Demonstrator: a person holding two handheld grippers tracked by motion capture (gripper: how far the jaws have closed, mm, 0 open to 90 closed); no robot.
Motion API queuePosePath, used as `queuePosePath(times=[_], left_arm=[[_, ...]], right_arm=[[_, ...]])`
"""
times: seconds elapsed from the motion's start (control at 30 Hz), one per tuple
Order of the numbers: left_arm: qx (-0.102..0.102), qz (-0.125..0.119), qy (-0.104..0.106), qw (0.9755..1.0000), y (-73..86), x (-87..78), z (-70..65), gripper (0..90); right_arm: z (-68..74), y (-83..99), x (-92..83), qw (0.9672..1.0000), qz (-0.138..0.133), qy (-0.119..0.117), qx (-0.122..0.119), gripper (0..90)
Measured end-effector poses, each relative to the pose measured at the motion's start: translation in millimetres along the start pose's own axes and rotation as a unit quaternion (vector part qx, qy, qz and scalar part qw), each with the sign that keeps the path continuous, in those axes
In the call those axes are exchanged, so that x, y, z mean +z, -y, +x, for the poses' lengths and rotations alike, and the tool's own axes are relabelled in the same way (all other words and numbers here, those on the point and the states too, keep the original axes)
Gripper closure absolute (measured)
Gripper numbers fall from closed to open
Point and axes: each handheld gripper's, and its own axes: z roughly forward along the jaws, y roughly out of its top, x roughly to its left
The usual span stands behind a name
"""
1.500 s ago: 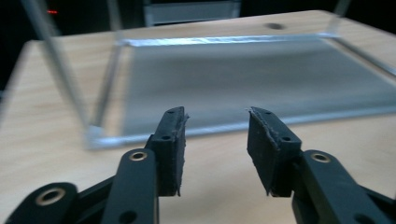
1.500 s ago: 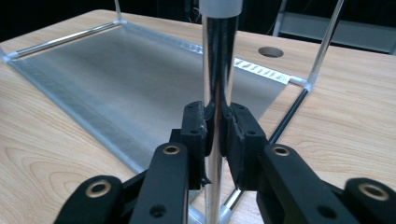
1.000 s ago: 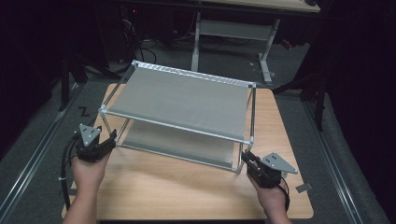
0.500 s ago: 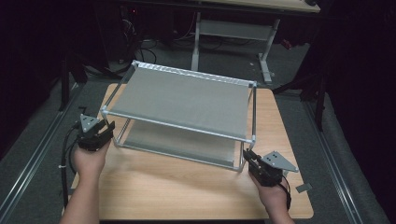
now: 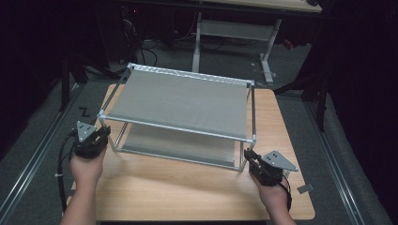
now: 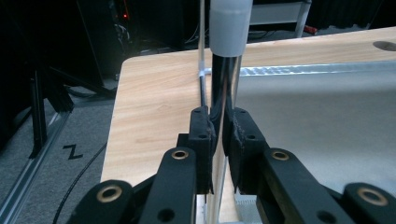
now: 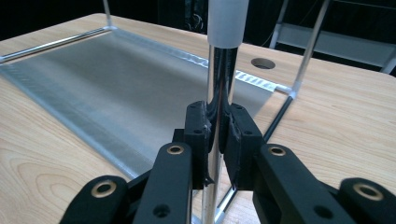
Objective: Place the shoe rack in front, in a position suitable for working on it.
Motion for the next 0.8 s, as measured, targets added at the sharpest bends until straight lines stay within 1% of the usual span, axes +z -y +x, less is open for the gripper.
queuePosePath(times=[0.03,0.13,0.17,0.2,0.23,0.3,0.33,0.37,0.4,0.43,0.5,0.53,0.57,0.6,0.63,0.67,0.7,0.73,0.77,0.8], left_arm=[[0.000,0.000,0.000,1.0000,0.0,0.0,0.0,80.3],[-0.002,-0.004,0.003,1.0000,9.8,-20.3,-2.0,80.4],[-0.002,-0.004,0.004,1.0000,11.6,-23.8,-2.6,80.4],[-0.001,-0.009,0.006,0.9999,18.1,-35.3,-5.6,80.5],[0.000,-0.011,0.009,0.9999,21.3,-41.3,-7.1,80.5],[0.006,-0.017,0.017,0.9997,30.5,-58.9,-13.5,80.5],[0.011,-0.019,0.023,0.9995,35.7,-69.9,-18.5,80.4],[0.011,-0.019,0.023,0.9995,35.7,-69.9,-18.5,80.4],[0.015,-0.021,0.030,0.9992,40.1,-79.1,-24.2,80.4],[0.018,-0.022,0.034,0.9990,42.1,-83.1,-27.5,80.3],[0.026,-0.024,0.039,0.9986,45.5,-90.3,-35.6,80.2],[0.031,-0.025,0.042,0.9983,46.3,-92.5,-39.1,80.1],[0.034,-0.025,0.047,0.9980,46.5,-93.6,-42.3,80.1],[0.040,-0.026,0.057,0.9972,46.4,-93.9,-47.9,80.0],[0.040,-0.026,0.057,0.9972,46.4,-93.9,-47.9,80.0],[0.049,-0.026,0.073,0.9958,45.9,-94.1,-56.6,79.9],[0.049,-0.026,0.073,0.9958,45.9,-94.1,-56.6,79.9],[0.050,-0.028,0.087,0.9946,46.0,-93.8,-62.7,80.0],[0.053,-0.031,0.099,0.9932,46.2,-93.3,-72.0,80.0],[0.053,-0.031,0.099,0.9932,46.2,-93.3,-72.0,80.0]], right_arm=[[0.0,0.0,0.0,1.0000,0.000,0.000,0.000,80.6],[-2.0,-2.6,4.1,1.0000,0.004,0.005,0.003,80.6],[-3.8,-4.6,7.0,0.9999,0.007,0.007,0.006,80.5],[-4.9,-5.5,8.5,0.9999,0.008,0.008,0.007,80.5],[-7.8,-8.4,13.6,0.9998,0.012,0.013,0.010,80.5],[-13.0,-14.0,22.3,0.9995,0.020,0.023,0.012,80.5],[-18.3,-19.7,31.9,0.9991,0.027,0.029,0.013,80.6],[-18.3,-19.7,31.9,0.9991,0.027,0.029,0.013,80.6],[-20.3,-22.1,36.1,0.9989,0.031,0.033,0.016,80.6],[-25.0,-26.8,44.4,0.9984,0.036,0.040,0.020,80.6],[-29.8,-31.2,52.1,0.9976,0.043,0.051,0.022,80.2],[-32.4,-33.0,55.2,0.9973,0.045,0.052,0.027,77.5],[-34.5,-34.3,56.2,0.9969,0.048,0.055,0.030,70.1],[-39.0,-34.6,51.6,0.9960,0.048,0.063,0.041,60.4],[-39.0,-34.6,51.6,0.9960,0.048,0.063,0.041,60.4],[-42.6,-32.2,38.2,0.9960,0.034,0.065,0.051,54.4],[-42.6,-32.2,38.2,0.9960,0.034,0.065,0.051,54.4],[-44.7,-28.0,21.1,0.9961,0.019,0.072,0.047,50.3],[-45.4,-25.0,11.8,0.9962,0.013,0.073,0.047,49.9],[-45.4,-25.0,11.8,0.9962,0.013,0.073,0.047,49.9]])
